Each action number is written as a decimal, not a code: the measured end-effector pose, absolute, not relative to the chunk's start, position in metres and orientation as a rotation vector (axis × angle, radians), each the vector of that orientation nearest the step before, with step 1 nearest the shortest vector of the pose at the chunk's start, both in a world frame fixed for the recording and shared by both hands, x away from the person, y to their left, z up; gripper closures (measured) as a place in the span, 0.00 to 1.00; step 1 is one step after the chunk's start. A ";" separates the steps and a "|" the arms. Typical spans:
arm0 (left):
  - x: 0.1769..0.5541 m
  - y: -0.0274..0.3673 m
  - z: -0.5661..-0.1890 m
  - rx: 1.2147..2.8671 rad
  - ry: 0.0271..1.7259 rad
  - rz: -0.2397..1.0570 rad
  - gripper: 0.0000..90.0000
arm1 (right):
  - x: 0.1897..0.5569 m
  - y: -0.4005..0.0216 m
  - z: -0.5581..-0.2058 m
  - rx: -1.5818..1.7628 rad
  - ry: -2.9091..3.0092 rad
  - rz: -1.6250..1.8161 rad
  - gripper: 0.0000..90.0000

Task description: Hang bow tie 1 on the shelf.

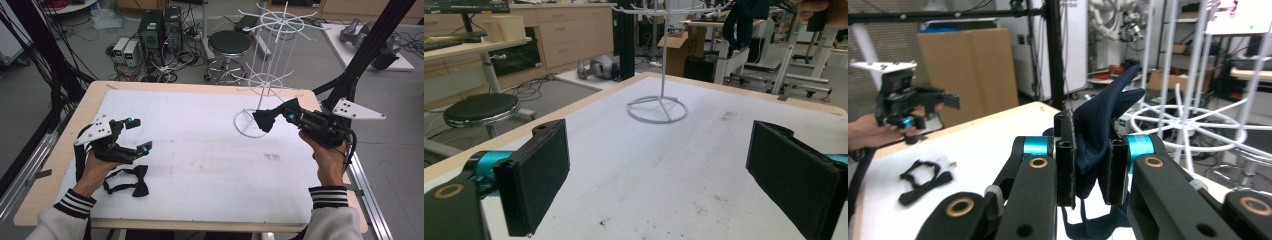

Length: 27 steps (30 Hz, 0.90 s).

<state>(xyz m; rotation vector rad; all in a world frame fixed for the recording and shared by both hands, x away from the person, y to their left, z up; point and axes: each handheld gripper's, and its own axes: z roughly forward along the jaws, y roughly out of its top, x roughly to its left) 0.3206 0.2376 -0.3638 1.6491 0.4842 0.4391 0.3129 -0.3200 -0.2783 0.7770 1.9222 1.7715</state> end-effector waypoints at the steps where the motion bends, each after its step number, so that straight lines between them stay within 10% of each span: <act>1: 0.321 0.238 -0.364 1.650 0.483 0.441 0.12 | 0.313 -0.321 -0.278 0.786 1.910 1.765 0.90; 27: 0.321 0.239 -0.361 1.644 0.486 0.449 0.12 | 0.308 -0.329 -0.276 0.888 1.775 1.632 0.90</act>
